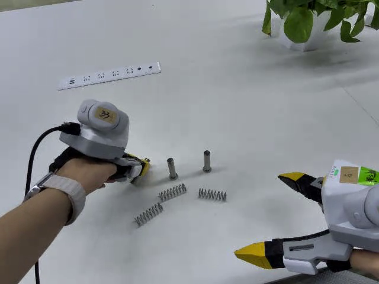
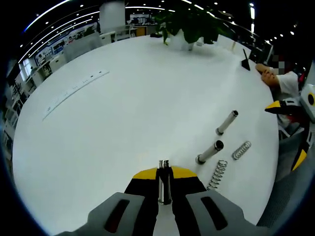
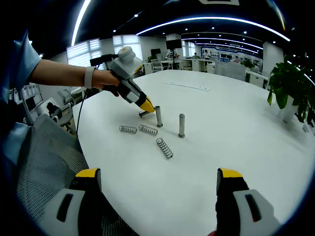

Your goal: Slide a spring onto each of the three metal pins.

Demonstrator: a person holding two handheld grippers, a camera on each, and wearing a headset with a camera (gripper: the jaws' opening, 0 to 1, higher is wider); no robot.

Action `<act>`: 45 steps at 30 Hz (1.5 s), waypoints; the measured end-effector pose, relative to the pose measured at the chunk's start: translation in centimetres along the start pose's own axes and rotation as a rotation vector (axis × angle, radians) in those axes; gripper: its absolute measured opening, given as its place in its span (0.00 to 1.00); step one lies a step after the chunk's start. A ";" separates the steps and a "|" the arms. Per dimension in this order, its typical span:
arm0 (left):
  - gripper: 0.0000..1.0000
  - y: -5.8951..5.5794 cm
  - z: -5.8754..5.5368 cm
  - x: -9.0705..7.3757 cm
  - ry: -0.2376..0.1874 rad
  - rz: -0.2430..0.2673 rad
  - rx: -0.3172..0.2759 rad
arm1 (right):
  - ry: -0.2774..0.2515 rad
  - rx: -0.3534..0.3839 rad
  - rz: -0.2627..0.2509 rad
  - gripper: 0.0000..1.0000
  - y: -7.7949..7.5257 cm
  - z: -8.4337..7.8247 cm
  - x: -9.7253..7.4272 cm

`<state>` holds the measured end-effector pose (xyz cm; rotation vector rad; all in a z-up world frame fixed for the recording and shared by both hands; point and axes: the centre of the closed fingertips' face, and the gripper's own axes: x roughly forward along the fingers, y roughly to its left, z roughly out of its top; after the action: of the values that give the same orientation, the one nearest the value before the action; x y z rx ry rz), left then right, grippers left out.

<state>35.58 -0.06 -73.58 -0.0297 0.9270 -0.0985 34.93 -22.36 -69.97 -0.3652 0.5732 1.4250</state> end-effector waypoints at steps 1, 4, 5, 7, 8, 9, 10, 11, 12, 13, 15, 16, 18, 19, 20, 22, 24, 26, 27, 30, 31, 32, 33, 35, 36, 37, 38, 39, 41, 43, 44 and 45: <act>0.08 0.0 0.0 -0.2 -0.008 0.001 -0.005 | 0.000 0.000 0.000 0.99 0.0 0.0 0.0; 0.08 -0.3 0.0 -0.9 -0.022 0.000 -0.001 | 0.001 -0.001 0.002 0.99 0.1 0.0 0.0; 0.08 -0.4 -0.1 -1.1 -0.025 0.000 -0.002 | 0.001 -0.002 0.002 0.99 0.0 0.0 0.0; 0.08 -0.4 -0.2 -1.5 -0.034 0.003 -0.002 | 0.002 -0.003 0.003 0.99 0.0 -0.1 0.0; 0.08 -0.3 -0.2 -1.6 -0.037 0.004 -0.001 | 0.003 -0.003 0.003 0.99 0.0 -0.1 0.1; 0.08 0.0 -0.1 -1.7 -0.041 0.004 -0.001 | 0.003 -0.004 0.003 0.99 0.0 -0.1 0.1; 0.08 0.1 -0.1 -1.8 -0.043 0.005 -0.001 | 0.003 -0.004 0.004 0.99 0.1 -0.1 0.1; 0.08 0.0 -0.2 -2.0 -0.047 0.006 0.000 | 0.005 -0.004 0.005 0.99 0.1 -0.1 0.1; 0.08 0.1 -0.2 -2.1 -0.050 0.007 0.001 | 0.005 -0.005 0.006 0.99 0.1 -0.1 0.1; 0.08 0.1 -0.1 -2.3 -0.054 0.008 -0.001 | 0.006 -0.006 0.006 0.99 0.1 -0.1 0.1; 0.08 0.1 -0.1 -2.6 -0.063 0.008 -0.011 | 0.008 -0.006 0.007 0.99 0.2 -0.1 0.1; 0.08 0.2 -0.2 -2.6 -0.063 0.008 -0.012 | 0.008 -0.006 0.007 0.99 0.2 -0.1 0.1; 0.08 0.1 -0.3 -2.7 -0.068 0.011 -0.007 | 0.009 -0.005 0.010 0.99 0.3 -0.1 0.1; 0.08 0.0 -0.3 -2.9 -0.067 0.012 -0.005 | 0.010 -0.006 0.011 0.99 0.3 -0.1 0.1; 0.08 0.1 -0.4 -3.0 -0.067 0.014 -0.003 | 0.011 -0.007 0.012 0.99 0.3 -0.1 0.1; 0.08 0.3 -0.6 -3.2 -0.069 0.017 0.002 | 0.013 -0.008 0.013 0.99 0.3 -0.2 0.1; 0.07 0.0 -0.7 -3.4 -0.069 0.017 -0.002 | 0.012 -0.007 0.014 0.99 0.3 -0.1 0.1; 0.07 -0.3 -0.9 -3.4 -0.070 0.019 0.007 | 0.010 -0.002 0.015 0.98 0.4 -0.1 0.1; 0.07 -0.3 -1.0 -3.4 -0.068 0.020 0.007 | 0.010 -0.002 0.015 0.98 0.3 -0.1 0.1; 0.07 -0.1 -1.0 -3.3 -0.066 0.024 0.029 | 0.012 -0.003 0.015 0.98 0.3 -0.1 0.1; 0.07 -0.1 -1.0 -3.4 -0.063 0.027 0.037 | 0.012 -0.003 0.016 0.98 0.4 -0.1 0.2; 0.07 -0.3 -1.1 -3.4 -0.060 0.026 0.047 | 0.012 -0.004 0.015 0.98 0.4 -0.1 0.2; 0.08 -0.3 -1.1 -3.5 -0.056 0.027 0.049 | 0.011 -0.003 0.015 0.98 0.4 -0.1 0.2; 0.08 -0.5 -1.2 -3.6 -0.056 0.027 0.058 | 0.012 -0.003 0.016 0.98 0.4 -0.1 0.2; 0.08 -0.6 -1.2 -3.6 -0.056 0.026 0.059 | 0.012 -0.003 0.016 0.98 0.4 -0.1 0.2; 0.08 -0.6 -1.2 -3.6 -0.057 0.024 0.057 | 0.013 -0.004 0.015 0.98 0.4 -0.1 0.2; 0.08 -0.6 -1.2 -3.6 -0.058 0.023 0.058 | 0.012 -0.004 0.015 0.98 0.4 -0.1 0.2; 0.08 -0.7 -1.3 -3.7 -0.059 0.024 0.060 | 0.012 -0.003 0.015 0.98 0.4 -0.1 0.2; 0.08 -0.7 -1.3 -3.7 -0.062 0.028 0.063 | 0.011 -0.002 0.015 0.98 0.4 -0.1 0.2; 0.08 -0.7 -1.3 -3.8 -0.064 0.028 0.067 | 0.011 -0.003 0.015 0.98 0.4 -0.1 0.2; 0.08 -0.9 -1.3 -3.9 -0.066 0.031 0.076 | 0.012 -0.005 0.016 0.98 0.4 -0.1 0.2; 0.08 -1.0 -1.3 -3.9 -0.066 0.031 0.076 | 0.012 -0.005 0.016 0.98 0.4 -0.1 0.2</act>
<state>32.10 -0.64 -71.19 0.0514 0.8564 -0.1037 34.49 -22.18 -70.09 -0.3740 0.5839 1.4408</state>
